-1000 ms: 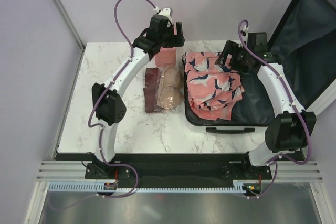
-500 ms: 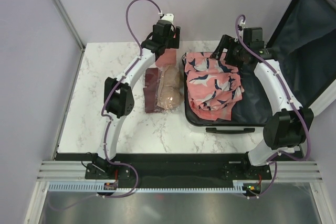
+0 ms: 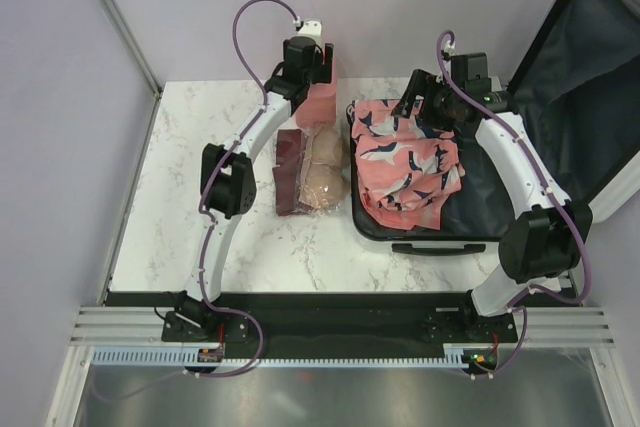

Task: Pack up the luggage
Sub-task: Pick up the storage box at the corner of the board.

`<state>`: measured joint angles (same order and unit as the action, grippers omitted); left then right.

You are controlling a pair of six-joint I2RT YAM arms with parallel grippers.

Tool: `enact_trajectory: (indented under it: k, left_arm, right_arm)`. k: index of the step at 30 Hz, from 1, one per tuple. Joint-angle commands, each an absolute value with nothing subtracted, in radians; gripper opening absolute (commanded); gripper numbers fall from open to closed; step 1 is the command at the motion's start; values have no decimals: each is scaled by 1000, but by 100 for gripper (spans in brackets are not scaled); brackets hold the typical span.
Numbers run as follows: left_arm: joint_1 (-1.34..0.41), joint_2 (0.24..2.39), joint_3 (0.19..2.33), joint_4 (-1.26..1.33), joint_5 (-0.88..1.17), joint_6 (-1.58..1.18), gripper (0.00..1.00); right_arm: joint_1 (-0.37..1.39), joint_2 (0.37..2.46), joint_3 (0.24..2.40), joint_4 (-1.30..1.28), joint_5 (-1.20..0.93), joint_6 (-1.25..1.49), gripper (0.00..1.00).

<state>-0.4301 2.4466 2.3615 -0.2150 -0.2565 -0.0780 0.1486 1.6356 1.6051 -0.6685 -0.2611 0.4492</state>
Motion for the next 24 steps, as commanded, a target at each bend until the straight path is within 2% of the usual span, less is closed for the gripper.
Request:
enact_trajectory:
  k: [1, 6, 8, 11, 12, 17, 18, 23, 24]
  left_arm:
    - [-420, 2471, 2410, -147, -241, -24, 82]
    - [-411, 2476, 2407, -147, -195, -32, 82]
    - [-410, 2485, 2407, -150, -175, -35, 79]
    - [-410, 2488, 2401, -158, -155, -47, 67]
    - [-410, 2487, 2399, -163, -144, -51, 60]
    - [-411, 2488, 2395, -169, -140, -72, 38]
    - [-411, 2485, 2396, -170, -149, -75, 31]
    - [-408, 2473, 2399, -169, -156, -90, 13]
    - [-408, 2461, 2399, -166, -167, -92, 4]
  right_arm:
    - [153, 1649, 1663, -667, -242, 460, 92]
    - [158, 1675, 1686, -672, -238, 460, 92]
    - [160, 1680, 1692, -673, -238, 460, 92]
    - [166, 1690, 1698, -673, -239, 459, 92]
    - [166, 1692, 1700, -676, -239, 457, 92]
    - [169, 1694, 1701, -680, -232, 454, 92]
    - [169, 1694, 1701, -680, -232, 453, 92]
    - [172, 1695, 1698, -681, -230, 453, 92]
    - [172, 1695, 1698, -681, -227, 453, 92]
